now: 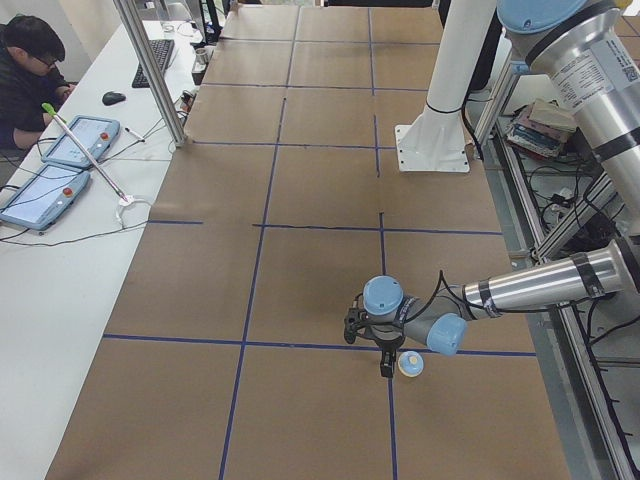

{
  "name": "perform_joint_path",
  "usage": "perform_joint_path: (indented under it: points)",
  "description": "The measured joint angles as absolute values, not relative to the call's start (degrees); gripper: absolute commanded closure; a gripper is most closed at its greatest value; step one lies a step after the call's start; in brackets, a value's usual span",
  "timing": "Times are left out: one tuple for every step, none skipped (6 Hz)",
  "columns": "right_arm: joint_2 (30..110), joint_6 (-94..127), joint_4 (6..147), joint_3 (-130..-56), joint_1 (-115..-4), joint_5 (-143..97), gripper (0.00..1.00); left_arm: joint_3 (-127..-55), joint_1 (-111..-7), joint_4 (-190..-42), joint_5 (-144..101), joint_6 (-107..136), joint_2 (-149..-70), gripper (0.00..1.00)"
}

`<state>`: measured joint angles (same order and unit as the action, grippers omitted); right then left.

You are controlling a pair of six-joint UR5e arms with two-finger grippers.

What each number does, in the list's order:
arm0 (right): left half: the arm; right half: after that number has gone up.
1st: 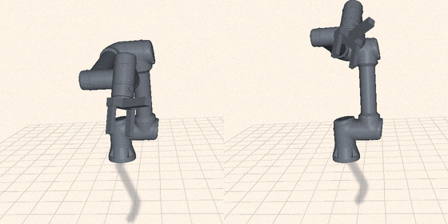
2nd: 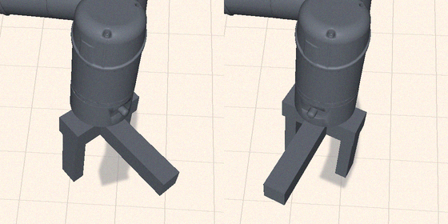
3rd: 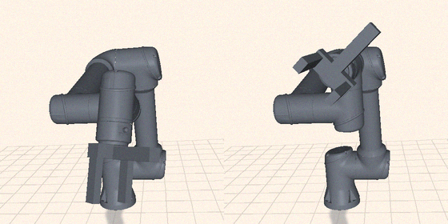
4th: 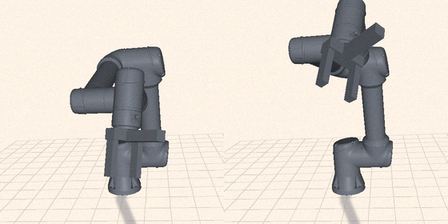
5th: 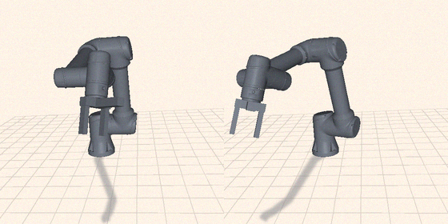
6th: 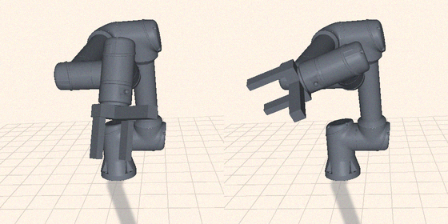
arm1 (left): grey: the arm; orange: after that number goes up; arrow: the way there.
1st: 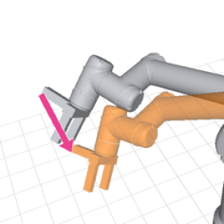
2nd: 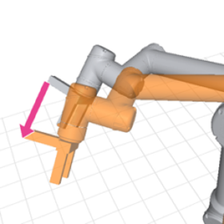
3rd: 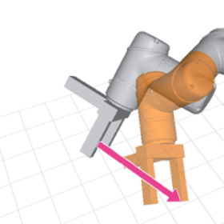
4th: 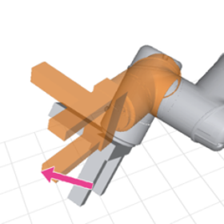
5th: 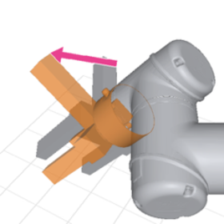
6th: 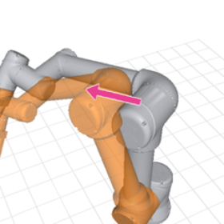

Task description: Place and press bell with both arms

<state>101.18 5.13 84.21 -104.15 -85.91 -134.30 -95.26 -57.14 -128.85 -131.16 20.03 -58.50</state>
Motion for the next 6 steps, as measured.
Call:
perform_joint_path:
  points:
    - [101.6,5.1,83.5,-104.2,-85.9,-134.3,0.00,-94.7,-55.3,-129.0,-131.3,20.0,-58.5,0.00]
    - [102.1,5.1,82.9,-104.2,-85.9,-134.3,0.00,-94.0,-53.8,-129.0,-131.3,20.0,-58.5,0.00]
    - [102.5,4.9,82.7,-104.2,-85.9,-134.3,0.00,-93.2,-52.5,-129.0,-131.3,20.0,-58.5,0.00]
    - [102.9,4.8,82.6,-104.2,-85.9,-134.3,0.00,-92.6,-51.1,-129.0,-131.3,20.0,-58.4,0.00]
    - [103.1,4.7,82.6,-104.2,-86.0,-134.3,0.00,-92.2,-49.7,-129.0,-131.3,20.1,-58.4,0.00]
    - [103.1,4.6,82.5,-104.2,-86.0,-134.3,0.00,-91.6,-48.8,-129.0,-131.3,20.1,-58.5,0.00]
